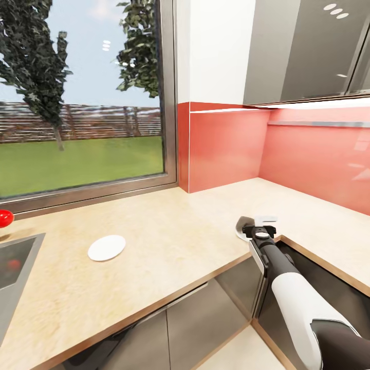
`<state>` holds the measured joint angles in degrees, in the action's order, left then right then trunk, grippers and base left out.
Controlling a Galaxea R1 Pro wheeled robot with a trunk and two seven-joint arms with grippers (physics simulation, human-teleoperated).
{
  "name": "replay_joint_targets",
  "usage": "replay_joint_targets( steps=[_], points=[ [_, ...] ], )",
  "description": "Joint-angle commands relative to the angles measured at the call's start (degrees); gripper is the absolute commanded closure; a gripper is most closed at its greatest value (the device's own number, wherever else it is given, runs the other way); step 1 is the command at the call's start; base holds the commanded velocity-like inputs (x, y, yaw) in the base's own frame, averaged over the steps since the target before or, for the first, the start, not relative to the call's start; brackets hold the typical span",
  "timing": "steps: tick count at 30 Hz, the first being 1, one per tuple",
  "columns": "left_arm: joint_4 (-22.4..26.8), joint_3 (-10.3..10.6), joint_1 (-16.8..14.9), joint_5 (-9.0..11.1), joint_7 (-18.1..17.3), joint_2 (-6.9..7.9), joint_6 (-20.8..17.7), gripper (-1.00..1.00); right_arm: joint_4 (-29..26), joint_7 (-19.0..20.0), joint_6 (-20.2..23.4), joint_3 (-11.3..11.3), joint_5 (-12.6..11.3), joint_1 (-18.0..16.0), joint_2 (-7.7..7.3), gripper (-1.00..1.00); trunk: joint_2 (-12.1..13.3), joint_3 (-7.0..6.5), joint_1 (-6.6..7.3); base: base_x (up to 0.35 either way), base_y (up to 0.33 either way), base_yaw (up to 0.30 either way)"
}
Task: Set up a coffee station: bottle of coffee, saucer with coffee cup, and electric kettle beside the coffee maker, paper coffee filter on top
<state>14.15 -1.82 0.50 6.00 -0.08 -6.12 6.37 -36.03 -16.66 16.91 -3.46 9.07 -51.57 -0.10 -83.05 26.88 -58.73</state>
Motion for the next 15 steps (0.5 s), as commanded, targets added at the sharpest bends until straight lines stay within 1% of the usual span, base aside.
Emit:
replay_joint_targets(
  steps=[1, 15],
  points=[
    [0.09, -0.17, 0.02, 0.41, -0.01, -0.03, 0.04, -1.0, -0.09, 0.05, 0.49, -0.06, 0.6, -0.02, 0.02, -1.0, -0.03, 0.05, 0.0, 0.012, 0.0, 0.0],
    [0.09, -0.15, 0.02, 0.41, -0.01, -0.03, 0.04, -1.0, -0.09, 0.05, 0.49, -0.06, 0.6, -0.02, 0.02, -1.0, -0.03, 0.05, 0.0, 0.002, 0.0, 0.0]
  ],
)
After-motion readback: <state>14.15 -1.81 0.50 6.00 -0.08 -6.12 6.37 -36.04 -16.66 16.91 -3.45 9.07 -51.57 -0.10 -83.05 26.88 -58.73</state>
